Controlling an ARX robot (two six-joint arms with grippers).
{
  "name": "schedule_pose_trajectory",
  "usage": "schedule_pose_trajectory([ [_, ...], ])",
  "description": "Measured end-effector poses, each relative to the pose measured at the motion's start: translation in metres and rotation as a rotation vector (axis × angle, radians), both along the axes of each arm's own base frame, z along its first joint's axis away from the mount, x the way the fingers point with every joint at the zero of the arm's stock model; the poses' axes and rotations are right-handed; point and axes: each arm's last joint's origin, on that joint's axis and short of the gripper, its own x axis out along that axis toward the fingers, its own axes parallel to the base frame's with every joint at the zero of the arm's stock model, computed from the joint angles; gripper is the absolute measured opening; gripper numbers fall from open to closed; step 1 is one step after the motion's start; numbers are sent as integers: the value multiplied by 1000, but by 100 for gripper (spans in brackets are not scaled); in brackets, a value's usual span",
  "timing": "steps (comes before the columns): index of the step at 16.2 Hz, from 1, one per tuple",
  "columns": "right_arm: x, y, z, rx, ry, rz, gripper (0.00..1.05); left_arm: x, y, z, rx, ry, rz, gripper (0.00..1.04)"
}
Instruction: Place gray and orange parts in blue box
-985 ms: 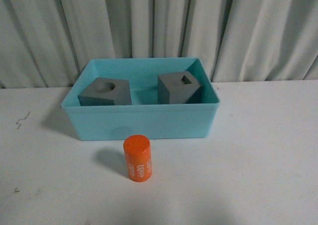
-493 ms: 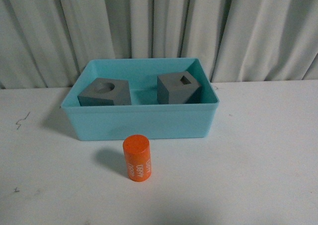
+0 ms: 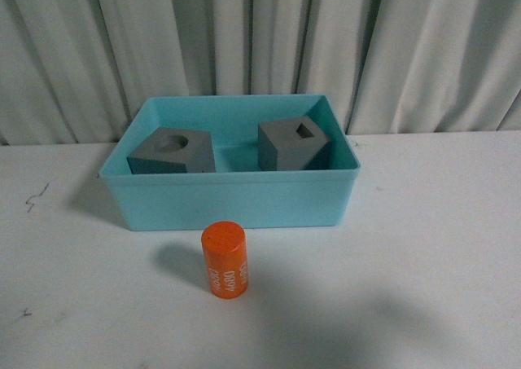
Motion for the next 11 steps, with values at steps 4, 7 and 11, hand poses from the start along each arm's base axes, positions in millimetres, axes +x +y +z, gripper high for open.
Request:
schedule_pose_trajectory([
  [4, 25, 35, -11, -86, 13, 366, 98, 0, 0, 0, 0, 0, 0, 98],
  [7, 82, 72, -35, -96, 10, 535, 98, 0, 0, 0, 0, 0, 0, 98],
  [11, 121, 130, -66, -30, 28, 650, 98, 0, 0, 0, 0, 0, 0, 98],
])
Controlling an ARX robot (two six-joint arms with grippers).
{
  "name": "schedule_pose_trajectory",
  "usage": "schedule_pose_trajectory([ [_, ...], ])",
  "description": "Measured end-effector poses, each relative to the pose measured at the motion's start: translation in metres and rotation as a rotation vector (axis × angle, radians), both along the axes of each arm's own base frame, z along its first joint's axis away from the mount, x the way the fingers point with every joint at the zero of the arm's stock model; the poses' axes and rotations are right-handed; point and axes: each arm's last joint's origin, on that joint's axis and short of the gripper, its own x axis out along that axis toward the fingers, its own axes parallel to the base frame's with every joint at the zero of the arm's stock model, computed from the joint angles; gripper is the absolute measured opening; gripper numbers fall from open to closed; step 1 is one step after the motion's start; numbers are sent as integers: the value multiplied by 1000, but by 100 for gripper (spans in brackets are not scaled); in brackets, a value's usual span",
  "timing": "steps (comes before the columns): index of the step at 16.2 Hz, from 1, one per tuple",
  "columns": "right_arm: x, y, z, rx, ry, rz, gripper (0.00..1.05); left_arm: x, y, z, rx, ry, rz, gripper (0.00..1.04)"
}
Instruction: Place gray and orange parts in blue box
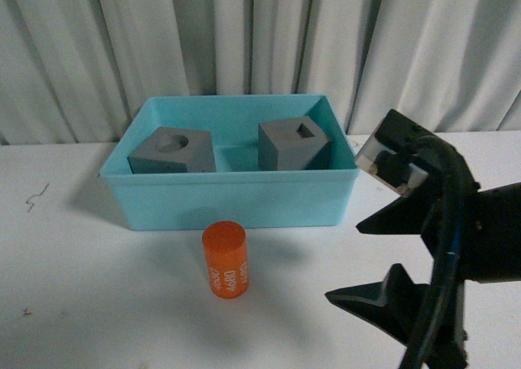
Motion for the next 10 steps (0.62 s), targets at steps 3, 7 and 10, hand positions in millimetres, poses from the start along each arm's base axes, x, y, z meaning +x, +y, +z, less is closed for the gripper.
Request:
schedule_pose_trajectory([
  [3, 9, 15, -12, 1, 8, 14, 98, 0, 0, 0, 0, 0, 0, 98],
  [7, 28, 37, -21, 9, -9, 19, 98, 0, 0, 0, 0, 0, 0, 98],
  [10, 35, 55, -27, 22, -13, 20, 98, 0, 0, 0, 0, 0, 0, 98],
])
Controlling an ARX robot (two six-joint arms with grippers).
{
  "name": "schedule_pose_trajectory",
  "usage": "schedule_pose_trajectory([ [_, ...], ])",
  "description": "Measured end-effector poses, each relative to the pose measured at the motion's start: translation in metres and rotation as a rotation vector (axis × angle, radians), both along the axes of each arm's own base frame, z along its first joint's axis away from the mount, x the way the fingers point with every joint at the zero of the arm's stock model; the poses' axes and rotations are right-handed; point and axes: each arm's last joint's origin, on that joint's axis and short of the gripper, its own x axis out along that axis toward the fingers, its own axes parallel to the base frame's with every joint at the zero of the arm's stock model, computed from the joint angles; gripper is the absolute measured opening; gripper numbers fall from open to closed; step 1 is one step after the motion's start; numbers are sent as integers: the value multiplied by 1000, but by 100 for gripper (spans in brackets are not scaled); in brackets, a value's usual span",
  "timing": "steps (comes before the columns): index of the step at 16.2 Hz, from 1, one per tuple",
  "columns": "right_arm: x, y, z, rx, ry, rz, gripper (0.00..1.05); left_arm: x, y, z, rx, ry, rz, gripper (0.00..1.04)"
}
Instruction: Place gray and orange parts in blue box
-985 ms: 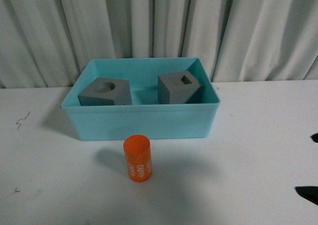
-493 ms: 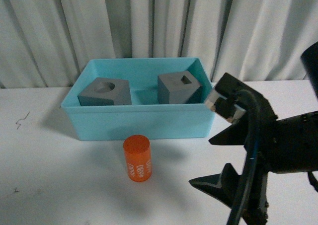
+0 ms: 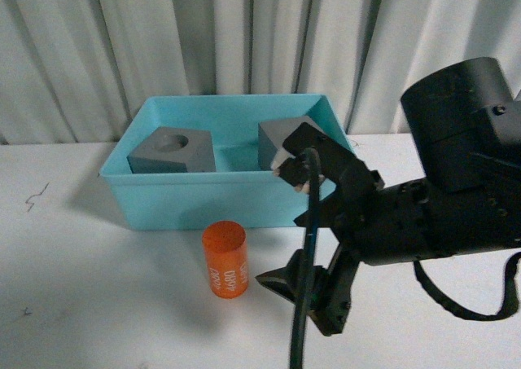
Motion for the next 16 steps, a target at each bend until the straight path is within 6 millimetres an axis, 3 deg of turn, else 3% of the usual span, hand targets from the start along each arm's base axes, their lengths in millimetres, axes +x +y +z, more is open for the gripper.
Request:
schedule_pose_trajectory([
  [5, 6, 28, -8, 7, 18, 35, 98, 0, 0, 0, 0, 0, 0, 98],
  [11, 19, 43, -15, 16, 17, 19, 98, 0, 0, 0, 0, 0, 0, 98],
  [12, 21, 46, -15, 22, 22, 16, 94, 0, 0, 0, 0, 0, 0, 98],
  [14, 21, 48, -17, 25, 30, 14, 68, 0, 0, 0, 0, 0, 0, 98],
  [16, 21, 50, -16, 35, 18, 11, 49, 0, 0, 0, 0, 0, 0, 98],
])
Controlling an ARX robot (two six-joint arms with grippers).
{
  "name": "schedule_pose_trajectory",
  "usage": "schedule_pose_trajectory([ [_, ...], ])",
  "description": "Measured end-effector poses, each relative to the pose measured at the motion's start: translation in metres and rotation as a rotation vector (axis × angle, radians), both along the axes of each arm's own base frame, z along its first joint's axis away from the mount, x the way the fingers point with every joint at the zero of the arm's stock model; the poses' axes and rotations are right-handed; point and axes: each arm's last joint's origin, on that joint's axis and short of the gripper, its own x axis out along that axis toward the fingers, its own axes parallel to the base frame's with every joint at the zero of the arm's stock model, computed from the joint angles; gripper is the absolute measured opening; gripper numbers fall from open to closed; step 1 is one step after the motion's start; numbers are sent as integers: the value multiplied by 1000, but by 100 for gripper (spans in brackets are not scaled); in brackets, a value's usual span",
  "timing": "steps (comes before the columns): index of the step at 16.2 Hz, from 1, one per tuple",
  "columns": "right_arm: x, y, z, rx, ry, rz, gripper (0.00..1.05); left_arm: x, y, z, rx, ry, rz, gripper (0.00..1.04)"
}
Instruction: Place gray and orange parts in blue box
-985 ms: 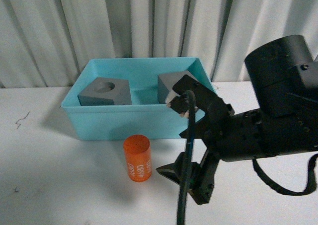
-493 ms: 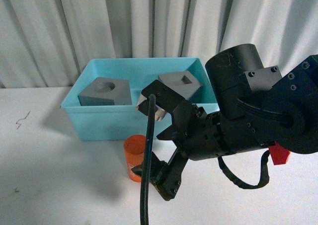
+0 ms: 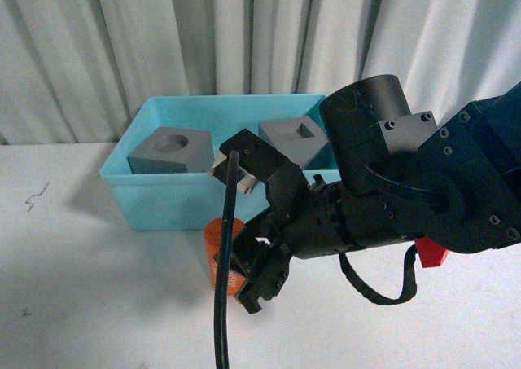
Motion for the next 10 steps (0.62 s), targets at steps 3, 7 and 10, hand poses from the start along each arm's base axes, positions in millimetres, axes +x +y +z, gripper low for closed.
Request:
schedule_pose_trajectory([
  [3, -7, -4, 5, 3, 1, -16, 43, 0, 0, 0, 0, 0, 0, 98],
  [7, -37, -25, 78, 176, -126, -116, 42, 0, 0, 0, 0, 0, 0, 98],
  [10, -32, -45, 144, 286, -308, -243, 42, 0, 0, 0, 0, 0, 0, 98],
])
